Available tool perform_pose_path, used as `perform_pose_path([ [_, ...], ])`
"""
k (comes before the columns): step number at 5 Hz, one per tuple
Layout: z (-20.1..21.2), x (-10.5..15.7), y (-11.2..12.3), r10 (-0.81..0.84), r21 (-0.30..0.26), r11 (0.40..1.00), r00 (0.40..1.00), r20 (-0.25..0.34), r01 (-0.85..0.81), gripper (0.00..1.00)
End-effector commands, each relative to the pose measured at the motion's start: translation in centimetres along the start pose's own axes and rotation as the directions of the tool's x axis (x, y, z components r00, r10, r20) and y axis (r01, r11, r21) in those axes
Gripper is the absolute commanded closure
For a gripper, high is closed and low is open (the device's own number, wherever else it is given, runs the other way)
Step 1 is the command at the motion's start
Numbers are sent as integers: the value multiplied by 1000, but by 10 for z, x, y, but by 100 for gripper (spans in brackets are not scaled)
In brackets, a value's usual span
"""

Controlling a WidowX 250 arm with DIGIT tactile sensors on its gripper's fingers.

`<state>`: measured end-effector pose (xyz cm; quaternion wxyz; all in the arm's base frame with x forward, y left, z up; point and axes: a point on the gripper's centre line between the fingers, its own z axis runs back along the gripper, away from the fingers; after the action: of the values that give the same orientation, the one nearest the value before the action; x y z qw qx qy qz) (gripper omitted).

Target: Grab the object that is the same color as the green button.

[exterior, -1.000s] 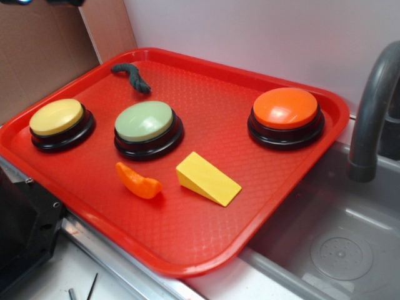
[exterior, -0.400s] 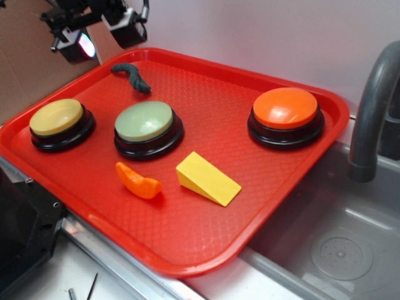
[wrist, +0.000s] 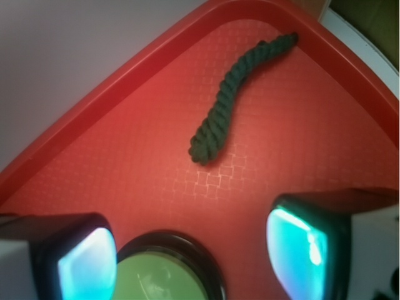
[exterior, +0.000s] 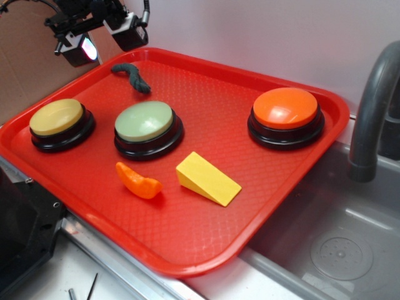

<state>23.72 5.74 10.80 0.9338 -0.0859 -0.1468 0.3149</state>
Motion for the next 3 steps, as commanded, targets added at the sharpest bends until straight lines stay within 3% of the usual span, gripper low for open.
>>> perform_pose_path([
  [1, -14, 24, 11, 156, 4, 988, 982, 102, -157, 0],
  [2, -33, 37, 17, 212, -64, 976, 972, 105, -207, 0],
  [3, -59, 40, 25, 183, -28, 983, 980, 73, -182, 0],
])
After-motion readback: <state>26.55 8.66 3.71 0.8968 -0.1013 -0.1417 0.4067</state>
